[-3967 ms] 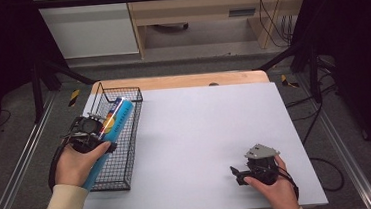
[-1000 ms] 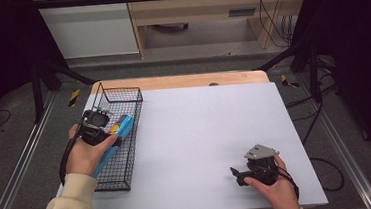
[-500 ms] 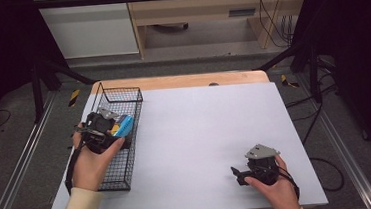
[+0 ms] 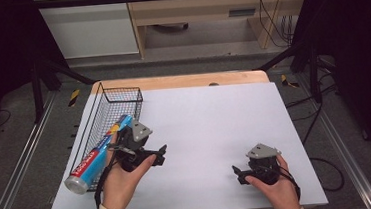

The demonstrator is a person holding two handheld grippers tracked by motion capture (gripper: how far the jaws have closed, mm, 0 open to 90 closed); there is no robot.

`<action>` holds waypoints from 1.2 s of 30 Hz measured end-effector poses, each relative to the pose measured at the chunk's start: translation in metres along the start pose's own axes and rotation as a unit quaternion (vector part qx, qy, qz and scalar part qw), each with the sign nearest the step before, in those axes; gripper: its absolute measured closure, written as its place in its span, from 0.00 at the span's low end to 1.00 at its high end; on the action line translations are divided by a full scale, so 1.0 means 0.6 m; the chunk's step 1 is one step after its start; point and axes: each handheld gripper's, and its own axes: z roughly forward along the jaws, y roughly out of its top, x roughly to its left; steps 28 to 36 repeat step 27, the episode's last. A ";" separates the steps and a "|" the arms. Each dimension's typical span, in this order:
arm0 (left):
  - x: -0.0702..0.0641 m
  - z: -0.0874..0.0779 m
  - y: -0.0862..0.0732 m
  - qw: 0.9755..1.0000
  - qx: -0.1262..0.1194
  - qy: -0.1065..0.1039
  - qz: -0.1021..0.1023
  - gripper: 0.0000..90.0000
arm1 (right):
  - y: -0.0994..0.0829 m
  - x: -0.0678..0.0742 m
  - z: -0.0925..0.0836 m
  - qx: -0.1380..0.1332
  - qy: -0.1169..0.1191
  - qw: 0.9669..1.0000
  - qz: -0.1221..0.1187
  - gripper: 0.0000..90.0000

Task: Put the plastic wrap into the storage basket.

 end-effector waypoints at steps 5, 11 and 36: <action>-0.024 0.020 -0.006 1.000 0.000 -0.015 0.009 0.07 | -0.002 -0.002 -0.002 -0.003 -0.003 1.000 0.001 0.09; -0.047 0.054 -0.024 0.999 0.010 -0.036 0.034 0.06 | -0.002 -0.002 -0.002 -0.003 -0.002 1.000 -0.002 0.10; -0.114 0.106 -0.091 0.987 0.039 -0.056 0.145 0.06 | -0.001 -0.002 -0.002 -0.004 -0.007 1.000 -0.001 0.10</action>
